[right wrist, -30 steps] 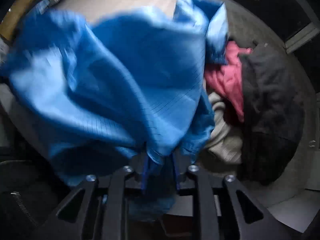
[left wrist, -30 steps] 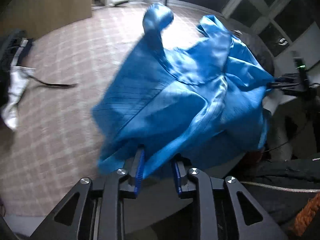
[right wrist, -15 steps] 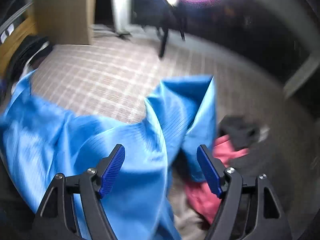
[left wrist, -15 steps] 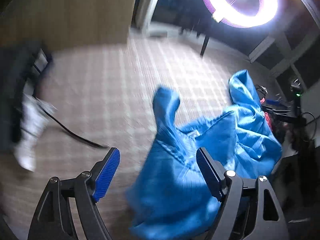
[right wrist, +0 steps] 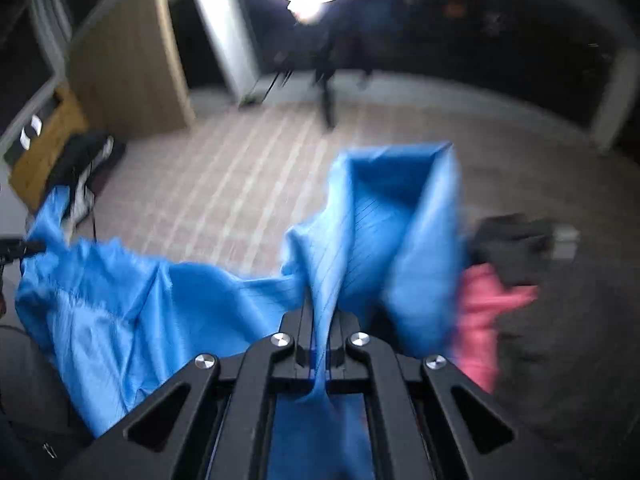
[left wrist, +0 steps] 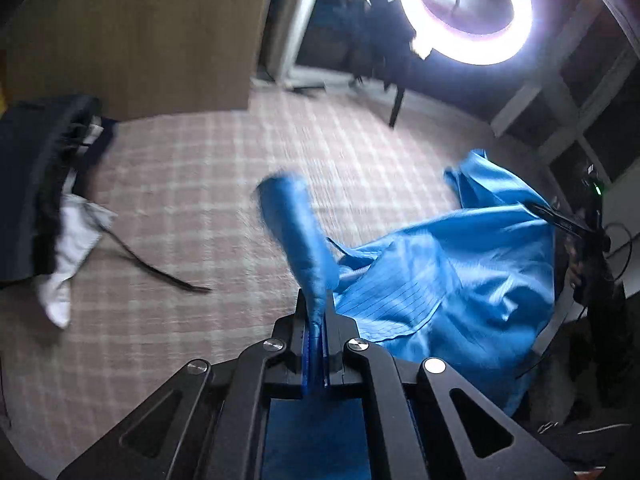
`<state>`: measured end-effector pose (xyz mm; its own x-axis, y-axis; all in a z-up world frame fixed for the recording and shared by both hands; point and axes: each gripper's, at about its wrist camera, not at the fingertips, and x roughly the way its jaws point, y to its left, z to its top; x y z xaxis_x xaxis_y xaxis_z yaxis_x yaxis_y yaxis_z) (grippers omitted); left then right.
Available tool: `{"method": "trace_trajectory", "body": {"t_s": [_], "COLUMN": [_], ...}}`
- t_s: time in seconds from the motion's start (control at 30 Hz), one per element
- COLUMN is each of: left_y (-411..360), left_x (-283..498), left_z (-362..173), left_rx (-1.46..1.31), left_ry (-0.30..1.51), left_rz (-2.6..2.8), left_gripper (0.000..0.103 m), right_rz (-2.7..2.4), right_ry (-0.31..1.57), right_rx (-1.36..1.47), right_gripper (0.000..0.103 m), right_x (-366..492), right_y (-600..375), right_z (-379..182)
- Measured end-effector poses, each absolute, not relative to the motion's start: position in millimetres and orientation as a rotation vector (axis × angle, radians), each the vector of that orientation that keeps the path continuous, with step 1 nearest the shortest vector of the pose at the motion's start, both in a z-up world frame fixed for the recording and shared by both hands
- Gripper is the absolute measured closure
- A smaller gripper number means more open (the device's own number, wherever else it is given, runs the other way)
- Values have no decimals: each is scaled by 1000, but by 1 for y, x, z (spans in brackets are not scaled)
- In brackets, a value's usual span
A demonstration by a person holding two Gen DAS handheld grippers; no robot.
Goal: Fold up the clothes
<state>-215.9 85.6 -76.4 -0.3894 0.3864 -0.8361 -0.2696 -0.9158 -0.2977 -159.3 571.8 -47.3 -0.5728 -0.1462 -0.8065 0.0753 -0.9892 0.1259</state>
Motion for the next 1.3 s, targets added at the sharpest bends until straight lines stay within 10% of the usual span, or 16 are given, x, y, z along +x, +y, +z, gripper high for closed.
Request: {"method": "trace_trajectory", "body": {"t_s": [0.1, 0.2, 0.37, 0.57, 0.77, 0.9, 1.03, 1.2, 1.3], "left_y": [74, 75, 73, 65, 120, 152, 163, 137, 93], "left_x": [-214, -222, -215, -176, -159, -160, -162, -163, -162], "left_z": [-82, -110, -122, -81, -86, -116, -142, -121, -103], "left_rx": [-1450, -1520, -1586, -1463, -1397, -1449, -1550, -1502, -1514], "left_ry": [-190, -161, -96, -91, 105, 207, 217, 122, 28], "left_rz": [2315, 2273, 2291, 2310, 2215, 2102, 2052, 2154, 2277], "left_gripper": [86, 49, 54, 46, 35, 43, 98, 100, 100], "right_rz": [-2836, -2927, -2867, -2797, -2472, -2317, -2213, -2084, -1947], "right_ry": [-183, -88, 76, 139, 371, 599, 710, 696, 469], "right_rx": [1376, 1539, 1882, 1554, 1375, 1352, 1334, 1349, 1454], "right_gripper": [102, 101, 80, 41, 37, 37, 35, 29, 51], "right_x": [-127, -109, -107, -90, -90, -90, -88, -105, -116], "right_y": [618, 648, 661, 609, 516, 478, 466, 453, 447], "right_z": [-21, -30, -58, -9, -17, -45, -55, -79, -89]}}
